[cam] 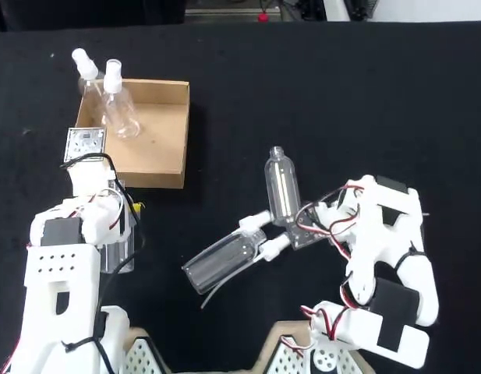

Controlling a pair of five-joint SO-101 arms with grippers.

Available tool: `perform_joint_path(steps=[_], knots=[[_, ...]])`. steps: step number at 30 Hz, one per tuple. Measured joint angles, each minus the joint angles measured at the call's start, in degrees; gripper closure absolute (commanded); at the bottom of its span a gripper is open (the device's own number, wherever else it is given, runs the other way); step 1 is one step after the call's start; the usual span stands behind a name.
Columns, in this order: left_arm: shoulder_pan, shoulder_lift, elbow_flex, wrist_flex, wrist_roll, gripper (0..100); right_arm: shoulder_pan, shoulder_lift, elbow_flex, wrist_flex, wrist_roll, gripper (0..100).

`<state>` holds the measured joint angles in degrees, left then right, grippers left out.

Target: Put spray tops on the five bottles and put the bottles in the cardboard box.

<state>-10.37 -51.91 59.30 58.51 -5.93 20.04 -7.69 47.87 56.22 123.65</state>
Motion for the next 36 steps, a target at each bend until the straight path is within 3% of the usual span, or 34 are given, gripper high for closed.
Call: perform_joint_path(steps=[2, 7, 13, 17, 20, 26, 36], knots=[[0.0, 0.0, 0.0, 0.0, 0.0, 89, -0.1, 0.0, 0.0, -2.1, -4.7, 95.9], [0.0, 0.0, 0.0, 0.0, 0.0, 89, 0.1, 0.0, 0.0, -12.6, -20.3, 98.5], [0.0, 0.0, 0.0, 0.0, 0.0, 89, 0.4, 0.0, -0.2, -26.6, -48.4, 98.7], [0.0, 0.0, 0.0, 0.0, 0.0, 89, 4.3, 0.0, -4.7, -25.4, -70.5, 98.7], [0.0, 0.0, 0.0, 0.0, 0.0, 89, 6.7, 1.5, -11.2, -17.8, -82.2, 98.7], [0.0, 0.0, 0.0, 0.0, 0.0, 89, 8.9, 12.4, -25.3, -0.2, -92.7, 98.8], [0.0, 0.0, -0.2, 0.7, -1.8, 89, 12.0, 16.4, -44.7, 13.2, -99.3, 98.7]])
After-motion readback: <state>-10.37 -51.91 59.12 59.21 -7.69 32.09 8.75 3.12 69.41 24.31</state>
